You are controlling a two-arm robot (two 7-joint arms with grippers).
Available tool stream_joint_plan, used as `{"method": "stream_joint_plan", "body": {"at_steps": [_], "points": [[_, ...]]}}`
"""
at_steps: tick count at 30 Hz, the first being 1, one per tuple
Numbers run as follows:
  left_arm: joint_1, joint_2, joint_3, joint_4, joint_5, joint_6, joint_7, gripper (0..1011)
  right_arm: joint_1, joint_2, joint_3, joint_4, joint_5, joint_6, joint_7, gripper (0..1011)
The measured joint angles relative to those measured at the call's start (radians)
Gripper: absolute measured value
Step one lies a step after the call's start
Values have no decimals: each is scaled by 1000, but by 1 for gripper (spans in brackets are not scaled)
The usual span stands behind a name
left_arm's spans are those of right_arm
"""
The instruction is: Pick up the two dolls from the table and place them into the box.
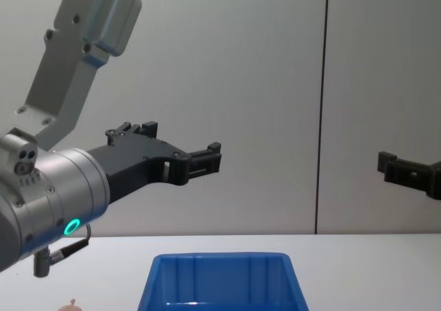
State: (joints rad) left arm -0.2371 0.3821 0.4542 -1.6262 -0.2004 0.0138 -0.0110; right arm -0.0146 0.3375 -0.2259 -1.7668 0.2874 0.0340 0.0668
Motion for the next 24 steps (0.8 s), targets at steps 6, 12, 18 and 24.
{"method": "stream_joint_plan", "body": {"at_steps": [6, 12, 18, 24], "points": [[0, 0, 0, 0, 0, 0, 0, 1001, 0, 0, 0, 0, 0, 0, 0, 1001], [0, 0, 0, 0, 0, 0, 0, 1001, 0, 0, 0, 0, 0, 0, 0, 1001], [0, 0, 0, 0, 0, 0, 0, 1001, 0, 0, 0, 0, 0, 0, 0, 1001], [0, 0, 0, 0, 0, 0, 0, 1001, 0, 0, 0, 0, 0, 0, 0, 1001]]}}
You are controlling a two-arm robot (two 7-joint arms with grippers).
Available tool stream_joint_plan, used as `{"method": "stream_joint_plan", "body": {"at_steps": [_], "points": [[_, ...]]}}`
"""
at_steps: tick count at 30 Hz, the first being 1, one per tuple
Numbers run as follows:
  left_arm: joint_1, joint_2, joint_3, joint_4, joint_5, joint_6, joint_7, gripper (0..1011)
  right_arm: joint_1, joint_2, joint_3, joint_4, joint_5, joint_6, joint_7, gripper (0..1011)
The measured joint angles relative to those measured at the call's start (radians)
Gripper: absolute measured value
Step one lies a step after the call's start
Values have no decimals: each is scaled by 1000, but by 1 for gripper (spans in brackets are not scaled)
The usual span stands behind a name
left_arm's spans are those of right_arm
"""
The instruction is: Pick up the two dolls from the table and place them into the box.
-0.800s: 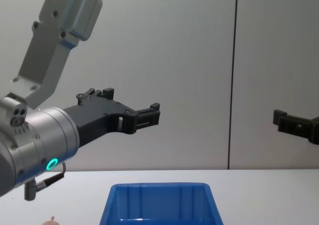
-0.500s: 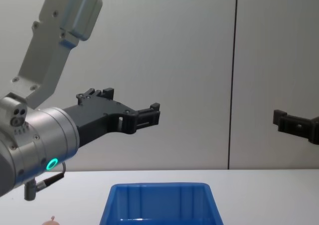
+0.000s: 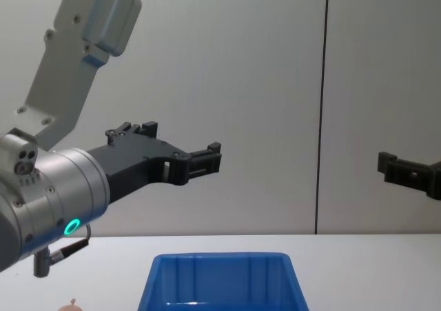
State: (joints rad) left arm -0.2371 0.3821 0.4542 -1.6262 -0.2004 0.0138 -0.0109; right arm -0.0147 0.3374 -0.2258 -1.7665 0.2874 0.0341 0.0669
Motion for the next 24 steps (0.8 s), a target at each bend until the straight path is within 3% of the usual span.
{"method": "stream_joint_plan", "body": {"at_steps": [12, 24], "points": [[0, 0, 0, 0, 0, 0, 0, 1001, -2, 31, 28, 21, 36, 3, 29, 1001], [0, 0, 0, 0, 0, 0, 0, 1001, -12, 88, 67, 89, 70, 55, 105, 1001]]}}
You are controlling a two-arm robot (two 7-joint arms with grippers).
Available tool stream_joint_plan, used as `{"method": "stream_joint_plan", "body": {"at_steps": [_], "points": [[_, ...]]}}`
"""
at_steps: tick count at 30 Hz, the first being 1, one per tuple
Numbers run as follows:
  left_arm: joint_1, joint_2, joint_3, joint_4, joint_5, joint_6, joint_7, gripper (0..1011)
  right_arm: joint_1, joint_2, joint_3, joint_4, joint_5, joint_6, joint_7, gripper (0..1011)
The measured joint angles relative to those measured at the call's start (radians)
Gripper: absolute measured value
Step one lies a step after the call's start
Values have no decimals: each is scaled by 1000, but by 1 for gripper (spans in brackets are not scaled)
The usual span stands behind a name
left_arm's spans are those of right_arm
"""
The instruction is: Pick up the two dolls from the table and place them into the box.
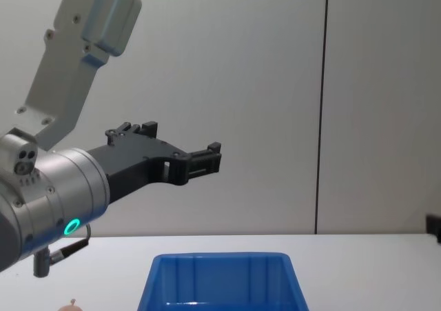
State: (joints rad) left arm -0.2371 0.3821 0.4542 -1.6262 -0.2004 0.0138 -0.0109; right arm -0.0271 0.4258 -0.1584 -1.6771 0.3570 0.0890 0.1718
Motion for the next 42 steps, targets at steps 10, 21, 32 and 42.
{"method": "stream_joint_plan", "body": {"at_steps": [10, 21, 32, 42], "points": [[0, 0, 0, 0, 0, 0, 0, 1001, 8, 22, 8, 94, -12, 41, 80, 1001], [0, 0, 0, 0, 0, 0, 0, 1001, 24, 19, -7, 167, -42, 59, 143, 1001], [0, 0, 0, 0, 0, 0, 0, 1001, 37, 5, -27, 213, -72, 65, 173, 1001], [0, 0, 0, 0, 0, 0, 0, 1001, 49, -6, -41, 246, -99, 70, 183, 1001]]}}
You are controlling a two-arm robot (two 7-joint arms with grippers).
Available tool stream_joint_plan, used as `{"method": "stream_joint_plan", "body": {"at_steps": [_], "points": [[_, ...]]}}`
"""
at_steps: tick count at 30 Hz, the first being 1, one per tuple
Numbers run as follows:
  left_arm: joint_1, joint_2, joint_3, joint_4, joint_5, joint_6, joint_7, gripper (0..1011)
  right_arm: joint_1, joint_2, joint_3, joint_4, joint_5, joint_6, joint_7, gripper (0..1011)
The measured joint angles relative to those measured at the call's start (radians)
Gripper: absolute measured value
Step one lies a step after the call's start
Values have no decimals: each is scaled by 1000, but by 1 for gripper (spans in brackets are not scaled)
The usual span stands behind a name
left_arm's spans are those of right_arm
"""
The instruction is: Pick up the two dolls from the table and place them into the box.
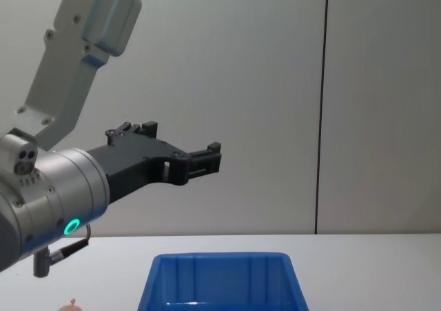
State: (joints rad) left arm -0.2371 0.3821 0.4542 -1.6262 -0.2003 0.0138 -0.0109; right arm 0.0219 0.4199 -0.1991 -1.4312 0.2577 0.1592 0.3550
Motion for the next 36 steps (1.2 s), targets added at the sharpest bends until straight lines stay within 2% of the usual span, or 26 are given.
{"method": "stream_joint_plan", "body": {"at_steps": [11, 13, 17, 23, 24, 26, 30, 36], "points": [[0, 0, 0, 0, 0, 0, 0, 1001, 16, -10, -10, 35, -29, 4, 11, 1001], [0, 0, 0, 0, 0, 0, 0, 1001, 19, -11, -12, 40, -34, 5, 12, 976], [0, 0, 0, 0, 0, 0, 0, 1001, 26, -14, -15, 53, -42, 5, 14, 906], [0, 0, 0, 0, 0, 0, 0, 1001, 33, -18, -18, 69, -51, 1, 14, 713], [0, 0, 0, 0, 0, 0, 0, 1001, 35, -19, -19, 72, -53, -1, 14, 705], [0, 0, 0, 0, 0, 0, 0, 1001, 36, -20, -19, 73, -53, -2, 14, 619], [0, 0, 0, 0, 0, 0, 0, 1001, 40, -23, -21, 81, -55, -8, 14, 524], [0, 0, 0, 0, 0, 0, 0, 1001, 44, -26, -22, 82, -54, -21, 12, 479]]}}
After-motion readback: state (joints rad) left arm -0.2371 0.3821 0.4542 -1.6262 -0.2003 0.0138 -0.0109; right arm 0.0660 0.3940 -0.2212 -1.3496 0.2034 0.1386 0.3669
